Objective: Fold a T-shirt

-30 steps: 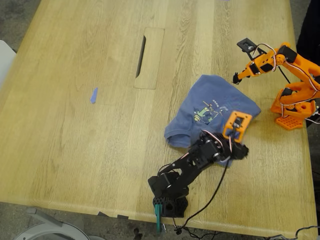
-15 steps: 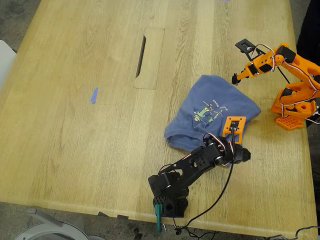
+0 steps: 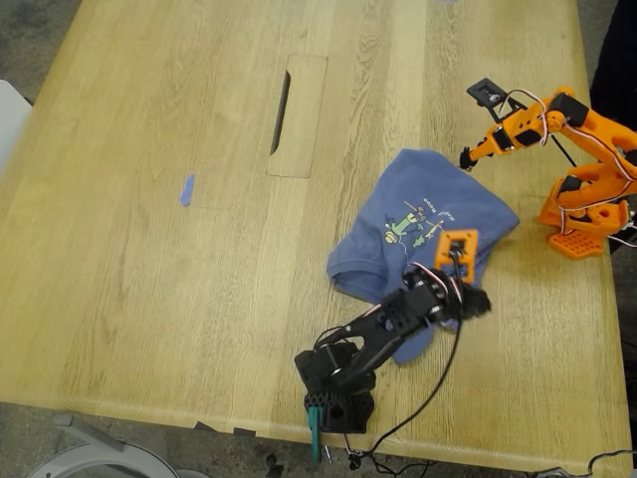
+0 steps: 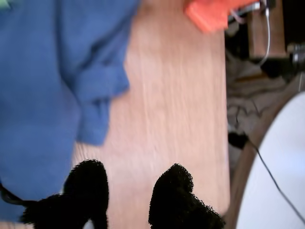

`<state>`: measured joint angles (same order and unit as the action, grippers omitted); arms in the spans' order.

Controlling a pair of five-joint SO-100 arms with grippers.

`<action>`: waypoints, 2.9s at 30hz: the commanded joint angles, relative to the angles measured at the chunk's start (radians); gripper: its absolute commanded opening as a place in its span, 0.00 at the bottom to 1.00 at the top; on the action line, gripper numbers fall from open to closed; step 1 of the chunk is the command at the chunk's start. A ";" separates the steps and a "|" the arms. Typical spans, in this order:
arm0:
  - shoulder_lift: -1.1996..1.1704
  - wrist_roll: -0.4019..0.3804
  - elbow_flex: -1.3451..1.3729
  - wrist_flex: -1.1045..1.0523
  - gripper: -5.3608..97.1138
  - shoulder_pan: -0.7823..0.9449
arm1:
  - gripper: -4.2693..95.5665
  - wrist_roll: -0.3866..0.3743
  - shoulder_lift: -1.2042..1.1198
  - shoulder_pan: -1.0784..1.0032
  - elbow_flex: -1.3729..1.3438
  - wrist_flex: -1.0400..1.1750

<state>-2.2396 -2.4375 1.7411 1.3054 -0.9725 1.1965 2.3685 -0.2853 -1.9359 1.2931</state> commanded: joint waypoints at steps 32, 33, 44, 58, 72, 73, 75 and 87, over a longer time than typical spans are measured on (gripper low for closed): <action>0.442 0.210 0.311 -0.805 0.05 0.566 | 0.04 -0.089 -0.173 0.396 -0.276 -0.445; 0.442 0.216 0.331 -0.811 0.05 0.581 | 0.04 -0.089 -0.160 0.394 -0.298 -0.445; 0.423 0.242 0.425 -0.839 0.05 0.770 | 0.04 -0.074 0.061 0.276 -0.551 -0.414; 0.307 0.233 0.408 -0.755 0.05 0.933 | 0.04 -0.048 0.337 -0.009 -0.681 -0.265; 0.253 0.241 0.163 -0.569 0.07 0.767 | 0.04 -0.048 -0.002 0.166 -0.304 -0.436; 0.258 0.241 0.164 -0.566 0.07 0.758 | 0.04 -0.057 -0.040 0.198 -0.287 -0.465; 0.262 0.242 0.202 -0.566 0.07 0.750 | 0.04 -0.061 -0.112 0.241 -0.281 -0.534; 0.385 0.253 0.362 -0.632 0.07 0.861 | 0.04 -0.083 -0.299 0.325 -0.511 -0.844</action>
<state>-1.8515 -2.1967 2.1154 0.6949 -0.1350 1.1229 2.0724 0.0322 -2.4375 0.4740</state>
